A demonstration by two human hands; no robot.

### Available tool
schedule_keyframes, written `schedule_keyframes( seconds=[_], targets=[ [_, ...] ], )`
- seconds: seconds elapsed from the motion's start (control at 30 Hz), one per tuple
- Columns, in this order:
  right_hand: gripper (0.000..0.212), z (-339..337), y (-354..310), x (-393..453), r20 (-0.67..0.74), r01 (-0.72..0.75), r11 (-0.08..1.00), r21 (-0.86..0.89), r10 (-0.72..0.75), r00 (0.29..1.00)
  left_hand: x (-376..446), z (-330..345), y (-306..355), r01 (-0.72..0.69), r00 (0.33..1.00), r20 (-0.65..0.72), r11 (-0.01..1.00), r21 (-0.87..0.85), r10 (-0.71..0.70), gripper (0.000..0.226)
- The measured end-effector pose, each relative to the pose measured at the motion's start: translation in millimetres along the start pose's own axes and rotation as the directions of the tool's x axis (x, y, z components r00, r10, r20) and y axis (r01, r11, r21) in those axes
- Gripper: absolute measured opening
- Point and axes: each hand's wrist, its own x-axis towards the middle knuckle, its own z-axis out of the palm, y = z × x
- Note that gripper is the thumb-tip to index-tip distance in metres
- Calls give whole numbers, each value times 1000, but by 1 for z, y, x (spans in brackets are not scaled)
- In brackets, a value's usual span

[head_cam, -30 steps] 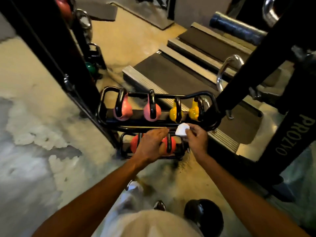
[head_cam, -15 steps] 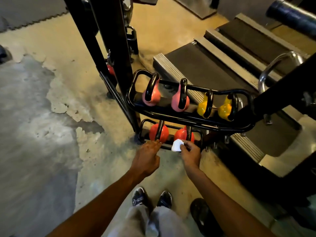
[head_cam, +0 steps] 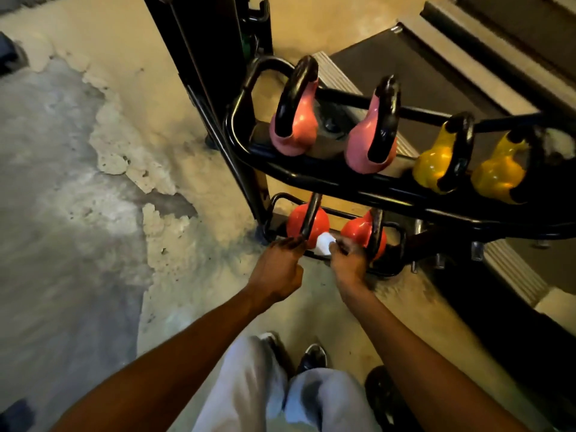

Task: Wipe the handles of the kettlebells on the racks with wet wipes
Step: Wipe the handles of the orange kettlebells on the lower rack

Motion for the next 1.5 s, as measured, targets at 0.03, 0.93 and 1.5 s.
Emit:
schedule_keyframes(
  seconds=[0.03,0.93,1.5],
  targets=[
    [25,8,6,16,-7,16,1000,2,-16,1000,11,11,-7,-15,1000,-27,1000,10,15,57],
    [47,128,129,300,155,133,931,339,-195,969,236,255,-154,-210,865,-399,942,260,303,81],
    [121,116,83,302,371,-36,992,119,-11,929,241,264,-163,-232,846,-406,924,303,346,86]
  ],
)
